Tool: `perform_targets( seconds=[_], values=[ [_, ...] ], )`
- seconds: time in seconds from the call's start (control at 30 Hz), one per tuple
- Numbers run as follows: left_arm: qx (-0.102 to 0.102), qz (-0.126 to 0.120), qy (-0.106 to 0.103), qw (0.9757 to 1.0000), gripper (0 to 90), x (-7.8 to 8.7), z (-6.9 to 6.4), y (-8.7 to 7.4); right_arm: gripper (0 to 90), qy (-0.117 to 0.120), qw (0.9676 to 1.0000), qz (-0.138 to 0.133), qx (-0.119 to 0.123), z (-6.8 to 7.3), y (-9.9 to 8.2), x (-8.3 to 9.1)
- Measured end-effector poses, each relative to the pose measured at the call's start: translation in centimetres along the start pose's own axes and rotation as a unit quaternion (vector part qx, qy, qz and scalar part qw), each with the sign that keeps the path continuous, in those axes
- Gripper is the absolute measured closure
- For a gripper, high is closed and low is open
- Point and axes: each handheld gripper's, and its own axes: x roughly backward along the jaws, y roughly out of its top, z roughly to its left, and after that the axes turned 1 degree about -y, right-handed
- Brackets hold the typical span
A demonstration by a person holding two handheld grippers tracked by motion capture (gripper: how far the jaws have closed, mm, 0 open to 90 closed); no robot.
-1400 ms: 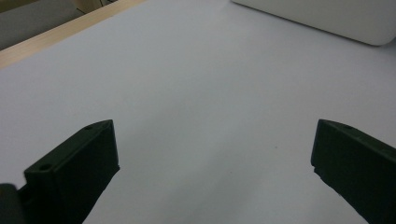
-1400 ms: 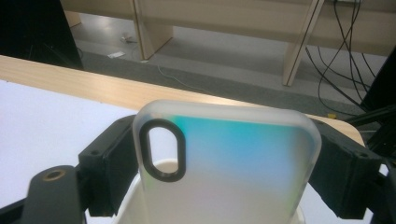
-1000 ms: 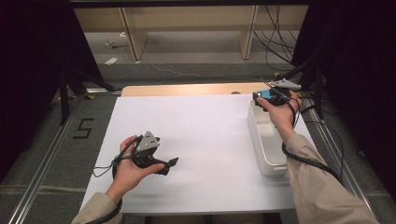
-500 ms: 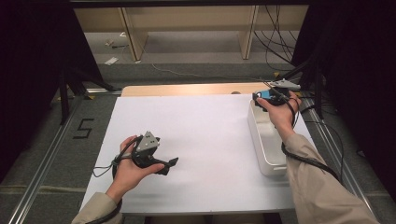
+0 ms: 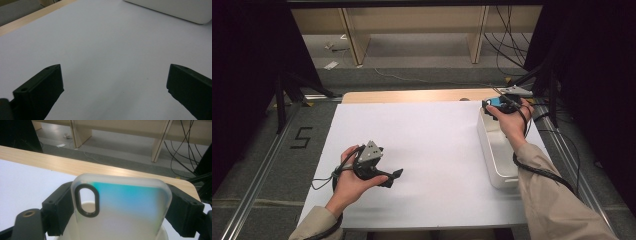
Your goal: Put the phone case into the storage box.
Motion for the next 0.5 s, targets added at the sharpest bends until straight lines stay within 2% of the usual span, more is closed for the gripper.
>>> perform_targets(
  seconds=[0.5],
  values=[
    [0.001,0.000,-0.001,1.0000,0.3,-0.06,-0.03,0.01,17.8,0.000,1.0000,-0.004,-0.004,-0.18,-0.09,-0.26]
  ],
)
